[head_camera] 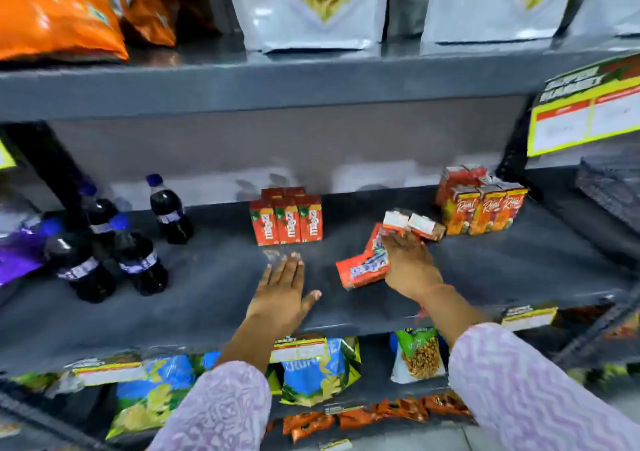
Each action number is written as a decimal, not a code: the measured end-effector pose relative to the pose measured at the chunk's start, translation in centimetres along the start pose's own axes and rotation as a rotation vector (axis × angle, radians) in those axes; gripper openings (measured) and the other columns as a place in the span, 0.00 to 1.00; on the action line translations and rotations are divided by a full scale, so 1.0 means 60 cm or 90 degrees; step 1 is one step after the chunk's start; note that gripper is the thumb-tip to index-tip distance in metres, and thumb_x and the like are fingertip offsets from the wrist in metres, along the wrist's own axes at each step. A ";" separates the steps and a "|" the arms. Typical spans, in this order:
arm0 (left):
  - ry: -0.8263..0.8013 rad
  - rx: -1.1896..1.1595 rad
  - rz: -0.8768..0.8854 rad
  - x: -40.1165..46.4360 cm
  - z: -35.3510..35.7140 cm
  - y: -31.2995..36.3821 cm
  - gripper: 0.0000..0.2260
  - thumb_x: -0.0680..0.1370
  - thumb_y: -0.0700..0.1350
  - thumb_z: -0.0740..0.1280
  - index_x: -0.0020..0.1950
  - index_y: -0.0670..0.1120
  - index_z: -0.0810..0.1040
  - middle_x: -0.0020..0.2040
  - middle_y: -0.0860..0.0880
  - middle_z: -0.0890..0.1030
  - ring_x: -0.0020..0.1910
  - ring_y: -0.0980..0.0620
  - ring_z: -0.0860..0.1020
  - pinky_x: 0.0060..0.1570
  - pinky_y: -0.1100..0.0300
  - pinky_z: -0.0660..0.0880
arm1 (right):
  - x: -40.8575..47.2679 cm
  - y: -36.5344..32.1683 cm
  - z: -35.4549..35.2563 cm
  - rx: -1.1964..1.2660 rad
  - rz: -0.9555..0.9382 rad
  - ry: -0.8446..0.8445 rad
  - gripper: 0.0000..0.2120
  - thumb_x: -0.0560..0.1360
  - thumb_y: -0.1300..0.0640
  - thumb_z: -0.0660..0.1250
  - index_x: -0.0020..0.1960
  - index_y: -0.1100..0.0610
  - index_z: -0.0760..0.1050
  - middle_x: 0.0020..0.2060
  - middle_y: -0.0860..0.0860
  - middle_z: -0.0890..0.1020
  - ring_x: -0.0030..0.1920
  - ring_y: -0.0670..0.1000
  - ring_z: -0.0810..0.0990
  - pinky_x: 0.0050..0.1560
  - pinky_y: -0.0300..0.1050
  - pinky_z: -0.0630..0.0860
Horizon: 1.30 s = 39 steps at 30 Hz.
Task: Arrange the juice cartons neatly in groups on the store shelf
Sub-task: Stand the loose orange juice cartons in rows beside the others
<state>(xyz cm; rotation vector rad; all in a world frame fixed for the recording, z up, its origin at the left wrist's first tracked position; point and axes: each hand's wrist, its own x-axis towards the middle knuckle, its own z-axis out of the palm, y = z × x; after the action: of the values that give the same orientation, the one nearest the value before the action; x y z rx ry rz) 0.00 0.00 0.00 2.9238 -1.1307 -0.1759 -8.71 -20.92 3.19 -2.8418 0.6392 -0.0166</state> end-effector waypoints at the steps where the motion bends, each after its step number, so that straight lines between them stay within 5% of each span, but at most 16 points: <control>1: -0.033 -0.013 -0.004 0.007 0.014 0.003 0.33 0.78 0.61 0.43 0.75 0.42 0.42 0.78 0.45 0.42 0.77 0.47 0.42 0.75 0.50 0.41 | 0.006 0.004 0.003 -0.023 0.005 -0.011 0.32 0.73 0.61 0.60 0.75 0.56 0.54 0.76 0.55 0.58 0.77 0.58 0.51 0.76 0.56 0.51; 7: 0.032 -0.089 -0.019 0.007 0.070 0.008 0.44 0.63 0.64 0.30 0.75 0.46 0.46 0.78 0.48 0.46 0.77 0.49 0.44 0.75 0.52 0.41 | 0.008 0.015 0.011 0.019 0.000 0.029 0.31 0.69 0.62 0.64 0.71 0.52 0.63 0.69 0.54 0.68 0.72 0.58 0.61 0.71 0.54 0.62; 20: 0.091 -0.109 -0.045 0.003 0.071 0.006 0.39 0.66 0.65 0.36 0.75 0.50 0.53 0.78 0.50 0.53 0.77 0.51 0.51 0.75 0.55 0.45 | 0.002 0.016 -0.008 0.137 -0.018 0.001 0.27 0.69 0.57 0.68 0.67 0.53 0.65 0.65 0.55 0.73 0.65 0.60 0.65 0.64 0.57 0.67; 27: 0.082 -0.163 -0.083 -0.006 0.056 -0.003 0.40 0.66 0.69 0.43 0.74 0.51 0.56 0.77 0.51 0.55 0.76 0.52 0.52 0.75 0.56 0.47 | 0.014 -0.025 -0.038 0.271 -0.056 -0.042 0.33 0.66 0.61 0.71 0.68 0.50 0.63 0.63 0.54 0.72 0.65 0.57 0.62 0.60 0.47 0.65; 39: 0.122 -0.148 -0.216 -0.052 0.059 -0.125 0.42 0.63 0.69 0.40 0.73 0.51 0.60 0.76 0.50 0.59 0.75 0.49 0.58 0.74 0.54 0.53 | 0.052 -0.156 -0.038 0.213 -0.074 -0.038 0.21 0.67 0.53 0.69 0.59 0.54 0.70 0.55 0.58 0.72 0.57 0.63 0.74 0.59 0.52 0.74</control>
<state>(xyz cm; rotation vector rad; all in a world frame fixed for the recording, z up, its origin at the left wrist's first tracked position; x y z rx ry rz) 2.38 7.81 -3.51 2.8222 -0.5454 -0.0234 -2.11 -14.50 7.37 -2.5411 0.4130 -0.0520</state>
